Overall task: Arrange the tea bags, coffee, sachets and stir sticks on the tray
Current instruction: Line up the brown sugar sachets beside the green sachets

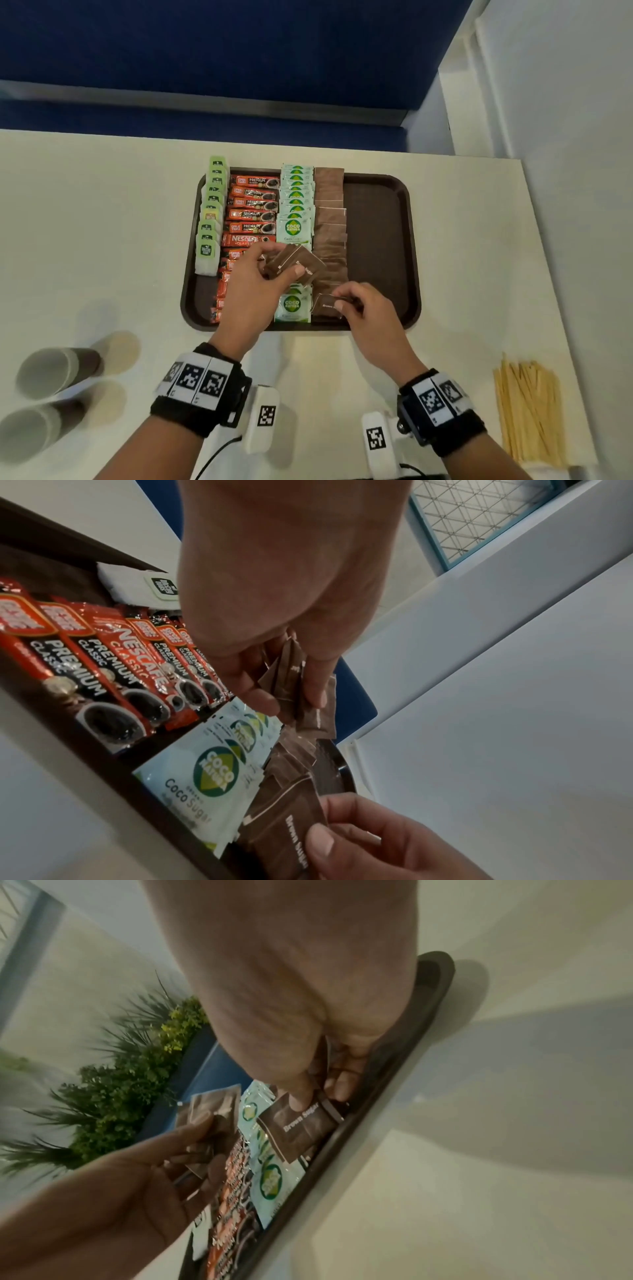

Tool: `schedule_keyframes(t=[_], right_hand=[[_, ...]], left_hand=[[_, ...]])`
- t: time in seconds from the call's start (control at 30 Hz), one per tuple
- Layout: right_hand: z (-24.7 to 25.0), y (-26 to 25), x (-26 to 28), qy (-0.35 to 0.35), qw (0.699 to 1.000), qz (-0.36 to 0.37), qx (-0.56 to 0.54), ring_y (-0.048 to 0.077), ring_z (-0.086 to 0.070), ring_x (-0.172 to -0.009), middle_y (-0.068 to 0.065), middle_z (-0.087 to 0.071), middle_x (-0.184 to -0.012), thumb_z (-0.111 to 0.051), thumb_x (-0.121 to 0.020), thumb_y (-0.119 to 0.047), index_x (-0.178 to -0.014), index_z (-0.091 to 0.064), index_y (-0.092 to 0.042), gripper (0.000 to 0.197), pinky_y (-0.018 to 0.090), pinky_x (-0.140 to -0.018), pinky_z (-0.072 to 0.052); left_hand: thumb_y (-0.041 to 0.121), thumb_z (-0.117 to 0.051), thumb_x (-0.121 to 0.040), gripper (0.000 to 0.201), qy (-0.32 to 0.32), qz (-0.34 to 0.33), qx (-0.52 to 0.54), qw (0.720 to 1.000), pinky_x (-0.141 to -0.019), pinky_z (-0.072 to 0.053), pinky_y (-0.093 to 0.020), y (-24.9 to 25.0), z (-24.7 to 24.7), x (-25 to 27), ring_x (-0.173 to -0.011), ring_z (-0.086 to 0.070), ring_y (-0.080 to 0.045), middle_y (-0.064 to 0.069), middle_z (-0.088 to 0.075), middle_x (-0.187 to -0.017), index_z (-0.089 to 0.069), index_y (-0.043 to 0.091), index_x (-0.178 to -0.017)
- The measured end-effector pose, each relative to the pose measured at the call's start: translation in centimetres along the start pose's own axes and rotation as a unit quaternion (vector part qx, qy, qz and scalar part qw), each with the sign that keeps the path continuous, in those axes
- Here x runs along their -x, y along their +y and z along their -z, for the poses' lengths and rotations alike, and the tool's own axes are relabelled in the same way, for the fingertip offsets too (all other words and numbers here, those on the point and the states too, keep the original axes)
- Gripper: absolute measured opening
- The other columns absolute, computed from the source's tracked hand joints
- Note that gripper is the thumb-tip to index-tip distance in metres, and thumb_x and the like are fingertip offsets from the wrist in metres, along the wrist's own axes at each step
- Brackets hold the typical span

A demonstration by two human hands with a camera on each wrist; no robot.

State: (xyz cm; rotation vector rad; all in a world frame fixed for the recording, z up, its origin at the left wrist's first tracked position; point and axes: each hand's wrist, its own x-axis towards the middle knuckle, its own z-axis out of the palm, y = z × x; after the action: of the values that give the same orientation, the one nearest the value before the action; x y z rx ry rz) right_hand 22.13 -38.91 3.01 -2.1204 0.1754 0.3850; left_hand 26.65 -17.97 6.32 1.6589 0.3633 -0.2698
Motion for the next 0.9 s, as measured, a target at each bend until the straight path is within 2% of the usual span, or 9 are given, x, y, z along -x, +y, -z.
schedule_keyframes(t=[0.07, 0.13, 0.23, 0.33, 0.57, 0.67, 0.73, 0.8, 0.9], right_hand=[[-0.3, 0.2, 0.2, 0.000, 1.000, 0.004, 0.023, -0.004, -0.061, -0.091, -0.004, -0.065, -0.102, -0.068, -0.101, -0.007, -0.107, -0.074, -0.024, 0.018, 0.007, -0.080, -0.044], [-0.7, 0.3, 0.4, 0.008, 0.999, 0.007, 0.041, -0.004, -0.060, -0.089, -0.006, -0.063, -0.101, -0.068, -0.101, -0.007, -0.111, -0.075, -0.021, 0.018, 0.006, -0.079, -0.042], [-0.7, 0.3, 0.4, 0.026, 0.999, 0.013, 0.046, 0.001, -0.061, -0.090, -0.006, -0.063, -0.102, -0.068, -0.100, -0.006, -0.109, -0.073, -0.022, 0.019, 0.011, -0.080, -0.045], [-0.9, 0.2, 0.5, 0.041, 0.998, 0.023, 0.050, 0.001, -0.058, -0.087, -0.004, -0.060, -0.103, -0.070, -0.097, -0.004, -0.107, -0.070, -0.020, 0.019, 0.015, -0.079, -0.046], [-1.1, 0.2, 0.5, 0.033, 0.998, 0.023, 0.056, -0.009, -0.056, -0.093, -0.004, -0.049, -0.115, -0.072, -0.096, -0.002, -0.115, -0.069, -0.019, 0.025, 0.007, -0.085, -0.047], [-1.1, 0.2, 0.5, 0.035, 0.998, 0.021, 0.055, -0.011, -0.055, -0.095, -0.005, -0.047, -0.118, -0.072, -0.097, -0.002, -0.117, -0.068, -0.020, 0.027, 0.006, -0.087, -0.047], [-1.0, 0.2, 0.5, 0.037, 0.998, 0.022, 0.049, -0.013, -0.055, -0.096, -0.004, -0.046, -0.119, -0.073, -0.096, -0.001, -0.118, -0.068, -0.019, 0.029, 0.005, -0.087, -0.047], [-0.9, 0.0, 0.5, 0.039, 0.998, 0.022, 0.042, -0.014, -0.056, -0.096, -0.003, -0.045, -0.120, -0.073, -0.096, 0.000, -0.120, -0.067, -0.018, 0.030, 0.004, -0.087, -0.047], [-0.8, 0.0, 0.5, 0.044, 0.998, 0.014, 0.050, -0.002, -0.058, -0.094, -0.005, -0.042, -0.122, -0.077, -0.095, -0.007, -0.121, -0.065, -0.022, 0.032, 0.009, -0.088, -0.050]], left_hand=[[0.012, -0.086, -0.090, 0.033, -0.004, 0.008, 0.003, 1.000, -0.088, -0.067, -0.038, 0.2, -0.1, 0.2, -0.097, -0.079, -0.008, 0.006, -0.082, -0.107, -0.072, 0.022, -0.118], [0.012, -0.086, -0.091, 0.031, -0.009, 0.010, 0.010, 1.000, -0.090, -0.067, -0.041, 0.1, -0.1, 0.4, -0.098, -0.079, -0.010, 0.006, -0.083, -0.106, -0.073, 0.021, -0.118], [0.011, -0.085, -0.091, 0.029, -0.012, 0.007, 0.011, 1.000, -0.092, -0.066, -0.043, -0.3, 0.0, 0.7, -0.098, -0.079, -0.010, 0.007, -0.083, -0.104, -0.074, 0.028, -0.111], [0.010, -0.084, -0.092, 0.028, -0.009, 0.000, 0.010, 1.000, -0.095, -0.065, -0.046, -0.8, 0.0, 1.1, -0.101, -0.078, -0.013, 0.009, -0.082, -0.104, -0.075, 0.031, -0.109], [0.015, -0.086, -0.092, 0.029, 0.021, 0.015, 0.012, 1.000, -0.095, -0.064, -0.057, -1.9, -0.3, 1.1, -0.103, -0.078, -0.023, 0.004, -0.082, -0.104, -0.077, 0.023, -0.118], [0.017, -0.086, -0.091, 0.030, 0.020, 0.017, 0.013, 1.000, -0.096, -0.064, -0.050, -2.0, -0.8, 1.1, -0.104, -0.078, -0.020, 0.003, -0.082, -0.105, -0.076, 0.022, -0.119], [0.017, -0.086, -0.092, 0.030, 0.016, 0.017, 0.015, 1.000, -0.094, -0.064, -0.039, -2.0, -1.1, 1.1, -0.103, -0.078, -0.015, 0.004, -0.082, -0.107, -0.075, 0.021, -0.119], [0.017, -0.085, -0.092, 0.031, 0.010, 0.013, 0.012, 1.000, -0.087, -0.062, -0.028, -1.9, -1.4, 1.0, -0.101, -0.078, -0.012, 0.003, -0.082, -0.109, -0.075, 0.019, -0.121], [0.012, -0.083, -0.094, 0.031, -0.005, 0.021, 0.025, 0.999, -0.076, -0.059, -0.015, -1.7, -1.8, 1.0, -0.094, -0.079, -0.007, 0.000, -0.083, -0.108, -0.074, 0.014, -0.123]])
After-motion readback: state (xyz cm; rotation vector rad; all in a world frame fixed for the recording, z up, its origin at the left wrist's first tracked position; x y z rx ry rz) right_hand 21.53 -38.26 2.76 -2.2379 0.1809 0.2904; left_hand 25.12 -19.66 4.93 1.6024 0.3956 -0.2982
